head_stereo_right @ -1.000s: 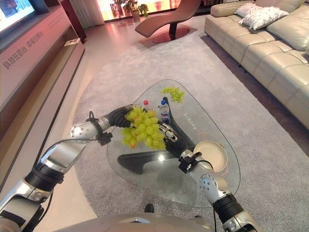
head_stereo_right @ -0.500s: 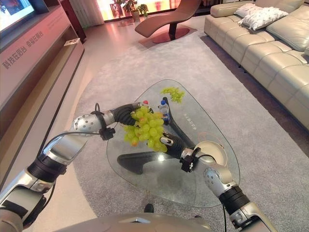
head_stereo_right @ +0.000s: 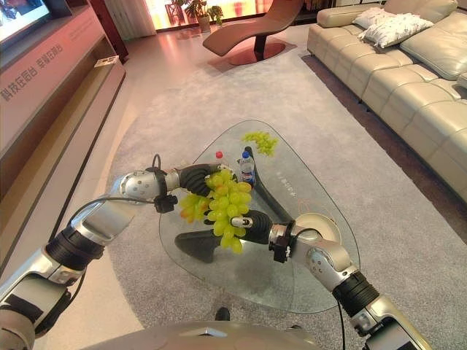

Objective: Pick up fruits into the plate

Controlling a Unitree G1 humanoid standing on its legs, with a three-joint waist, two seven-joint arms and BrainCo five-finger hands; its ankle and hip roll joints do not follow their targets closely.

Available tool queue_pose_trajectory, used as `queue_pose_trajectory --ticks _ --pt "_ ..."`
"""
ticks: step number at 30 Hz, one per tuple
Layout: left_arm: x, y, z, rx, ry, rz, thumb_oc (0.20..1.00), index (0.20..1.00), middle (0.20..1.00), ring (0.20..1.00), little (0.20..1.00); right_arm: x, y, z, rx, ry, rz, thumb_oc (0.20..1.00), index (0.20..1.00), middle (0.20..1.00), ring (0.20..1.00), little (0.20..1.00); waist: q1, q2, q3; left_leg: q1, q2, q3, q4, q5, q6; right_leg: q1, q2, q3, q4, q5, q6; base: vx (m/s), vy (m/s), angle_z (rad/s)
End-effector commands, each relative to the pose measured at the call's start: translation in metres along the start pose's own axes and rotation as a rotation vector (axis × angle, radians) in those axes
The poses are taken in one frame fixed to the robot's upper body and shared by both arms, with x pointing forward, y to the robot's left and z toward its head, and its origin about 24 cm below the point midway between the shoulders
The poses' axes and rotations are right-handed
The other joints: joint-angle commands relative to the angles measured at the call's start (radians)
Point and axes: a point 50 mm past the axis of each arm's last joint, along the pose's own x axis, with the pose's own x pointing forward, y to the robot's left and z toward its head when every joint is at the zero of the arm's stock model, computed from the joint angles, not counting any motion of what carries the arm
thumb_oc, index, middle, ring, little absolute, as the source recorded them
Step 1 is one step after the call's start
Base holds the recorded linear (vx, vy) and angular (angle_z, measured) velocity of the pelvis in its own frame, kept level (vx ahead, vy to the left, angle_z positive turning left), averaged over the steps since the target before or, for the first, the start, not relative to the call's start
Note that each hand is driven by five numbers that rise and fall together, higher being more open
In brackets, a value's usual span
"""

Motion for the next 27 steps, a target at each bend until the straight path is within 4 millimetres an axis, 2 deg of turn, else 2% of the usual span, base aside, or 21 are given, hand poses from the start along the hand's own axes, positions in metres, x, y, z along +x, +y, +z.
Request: queue_pose_trajectory --ticks 1,6,7,27 --pt "-0.0039 0.0377 0.0170 0.156 -0.014 0.071 0.200 0.200 0.200 0.200 0.200 0.0210 0.0331 0.0388 -0.099 -0.122 0.215 1.000 1.000 1.000 1.000 1.000 0.000 -0.049 0.009 0.079 -0.092 0.059 0.014 -0.138 0.049 -0.006 0.010 0.053 0.005 0.004 0.022 0.00 0.000 0.00" --pt "-0.0035 0.0379 0.0185 0.163 -0.023 0.077 0.200 0.200 0.200 0.200 0.200 0.0225 0.0350 0.0371 -0.105 -0.105 0.232 1.000 1.000 1.000 1.000 1.000 0.002 -0.051 0.010 0.080 -0.092 0.060 0.014 -0.138 0.050 -0.005 0.011 0.052 0.005 0.003 0.022 0.00 0.000 0.00" --pt "-0.0034 0.0378 0.0193 0.164 -0.024 0.078 0.200 0.200 0.200 0.200 0.200 0.0230 0.0358 0.0368 -0.108 -0.106 0.233 0.200 0.200 0.200 0.200 0.200 0.003 -0.051 0.010 0.079 -0.092 0.060 0.014 -0.137 0.049 -0.005 0.011 0.051 0.005 0.003 0.022 0.00 0.000 0.00" --pt "-0.0035 0.0358 0.0186 0.162 -0.022 0.080 0.200 0.200 0.200 0.200 0.200 0.0252 0.0371 0.0365 -0.101 -0.106 0.231 0.200 0.200 0.200 0.200 0.200 0.005 -0.052 0.010 0.081 -0.090 0.061 0.012 -0.138 0.049 -0.003 0.013 0.048 0.005 0.001 0.020 0.00 0.000 0.00"
